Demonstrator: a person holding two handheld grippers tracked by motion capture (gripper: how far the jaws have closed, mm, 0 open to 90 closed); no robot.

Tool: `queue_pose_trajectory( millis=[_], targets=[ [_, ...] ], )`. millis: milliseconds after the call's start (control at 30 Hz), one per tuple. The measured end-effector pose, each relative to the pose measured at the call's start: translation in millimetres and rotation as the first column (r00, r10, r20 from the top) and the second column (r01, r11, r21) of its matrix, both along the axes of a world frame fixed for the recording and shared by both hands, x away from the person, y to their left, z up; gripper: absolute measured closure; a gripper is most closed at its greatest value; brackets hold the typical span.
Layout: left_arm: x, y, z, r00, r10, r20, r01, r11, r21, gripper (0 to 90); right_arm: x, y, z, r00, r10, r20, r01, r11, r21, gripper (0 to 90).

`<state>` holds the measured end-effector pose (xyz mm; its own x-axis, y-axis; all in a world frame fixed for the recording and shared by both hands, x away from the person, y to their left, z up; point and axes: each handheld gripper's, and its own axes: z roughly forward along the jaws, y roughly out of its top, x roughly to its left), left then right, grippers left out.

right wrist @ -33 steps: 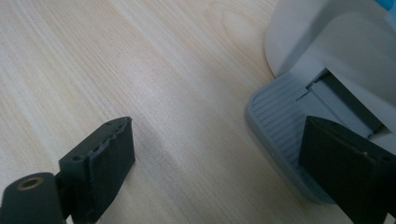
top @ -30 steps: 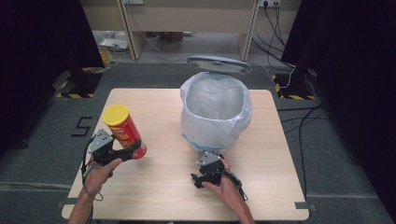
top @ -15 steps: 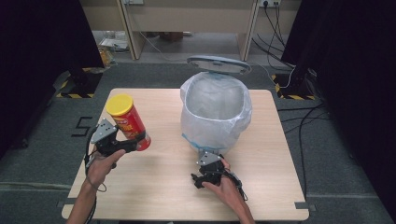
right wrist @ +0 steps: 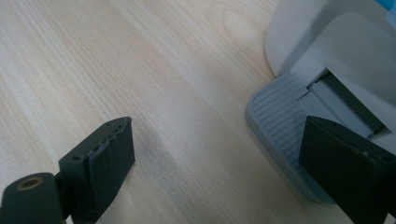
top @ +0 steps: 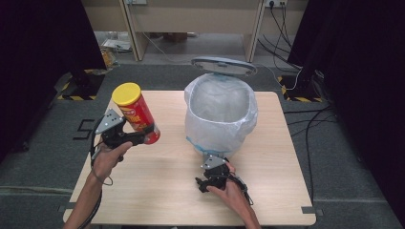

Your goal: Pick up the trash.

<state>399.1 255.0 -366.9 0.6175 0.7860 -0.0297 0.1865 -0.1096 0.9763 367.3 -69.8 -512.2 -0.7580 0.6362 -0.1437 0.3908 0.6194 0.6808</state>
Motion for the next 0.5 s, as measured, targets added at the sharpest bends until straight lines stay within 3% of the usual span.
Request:
queue_pose_trajectory(
  millis=[500],
  targets=[
    [15.4, -13.4, 34.1, 0.999, -0.041, 0.02, 0.041, 0.9991, -0.008, 24.1, -0.4, 0.2, 0.1, 1.0, -0.002, -0.006, 0.002, 1.0, 0.004, 10.7]
  ],
)
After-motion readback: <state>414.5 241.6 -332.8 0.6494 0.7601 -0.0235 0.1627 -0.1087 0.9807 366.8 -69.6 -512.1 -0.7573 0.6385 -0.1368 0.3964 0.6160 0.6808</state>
